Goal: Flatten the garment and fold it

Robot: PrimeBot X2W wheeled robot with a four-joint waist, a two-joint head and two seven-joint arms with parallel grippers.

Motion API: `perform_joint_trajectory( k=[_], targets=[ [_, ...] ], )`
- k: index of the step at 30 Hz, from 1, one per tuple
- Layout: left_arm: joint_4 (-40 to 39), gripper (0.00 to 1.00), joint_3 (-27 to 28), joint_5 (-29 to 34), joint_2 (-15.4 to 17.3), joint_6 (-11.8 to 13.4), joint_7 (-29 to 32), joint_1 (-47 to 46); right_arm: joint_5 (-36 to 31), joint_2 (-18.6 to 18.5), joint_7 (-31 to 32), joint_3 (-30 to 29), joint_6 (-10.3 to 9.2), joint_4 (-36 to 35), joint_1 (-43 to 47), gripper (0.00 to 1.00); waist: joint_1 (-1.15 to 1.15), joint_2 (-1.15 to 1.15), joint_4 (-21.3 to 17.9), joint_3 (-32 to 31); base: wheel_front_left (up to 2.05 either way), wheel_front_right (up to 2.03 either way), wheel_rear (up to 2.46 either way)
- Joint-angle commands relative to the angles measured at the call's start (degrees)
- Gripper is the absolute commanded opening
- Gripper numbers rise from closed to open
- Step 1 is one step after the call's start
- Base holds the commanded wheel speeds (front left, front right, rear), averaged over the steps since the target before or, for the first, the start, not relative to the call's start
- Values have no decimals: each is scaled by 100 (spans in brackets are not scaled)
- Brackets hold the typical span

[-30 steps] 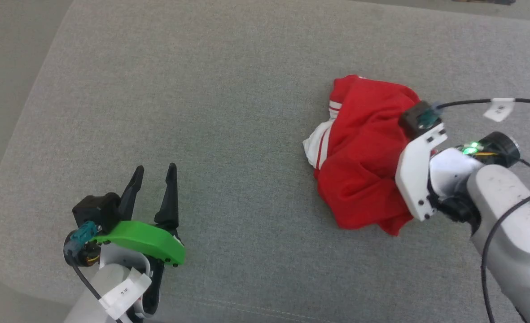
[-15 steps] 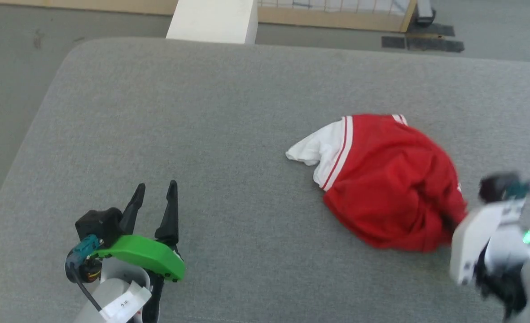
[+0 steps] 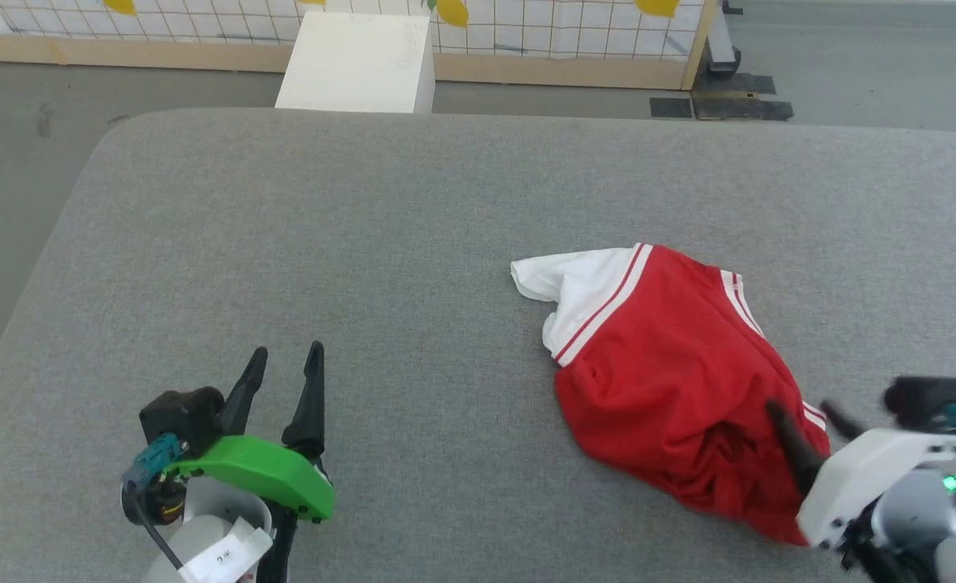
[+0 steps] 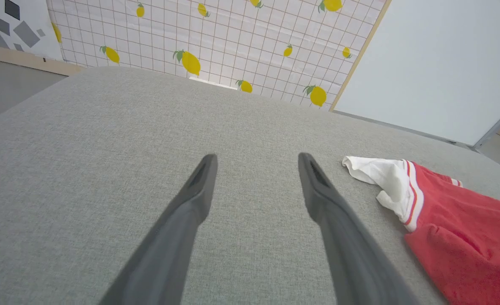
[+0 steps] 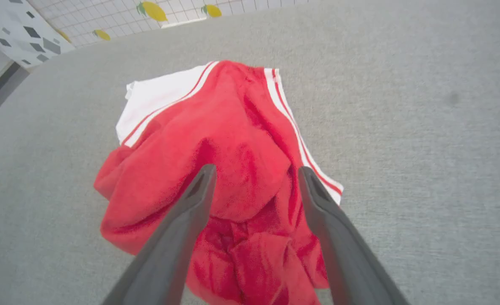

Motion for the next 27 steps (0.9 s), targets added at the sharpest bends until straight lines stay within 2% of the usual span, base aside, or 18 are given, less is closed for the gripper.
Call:
perform_joint_trajectory(
  k=[1,5,10,17,23,27],
  targets=[
    [-13,100,6,-13,50,12,28,87,48,41,-254,-134,-8,-133,-132,100,0,0,-33,-51,0,0,0],
    [-58,100,27,-41,77,51,30,164,-21,152,-1118,-674,-8,-464,-222,100,0,0,-86,-122,0,0,0],
    [-102,100,42,-73,38,114,19,191,-328,234,-1836,-1223,-8,-419,-320,100,0,0,-156,-143,0,0,0],
    [-22,100,-57,-65,-99,168,329,-425,-510,250,-2056,-1265,-8,-108,-524,100,0,0,-304,59,0,0,0],
    [332,100,-387,94,-313,40,918,-1663,-584,251,-2125,-1110,-8,50,-819,100,0,0,-501,533,0,0,0],
    [915,100,-618,131,-508,-120,1572,-2739,-615,251,-2156,-927,-8,70,-1017,100,0,0,-694,977,0,0,0]
  ],
)
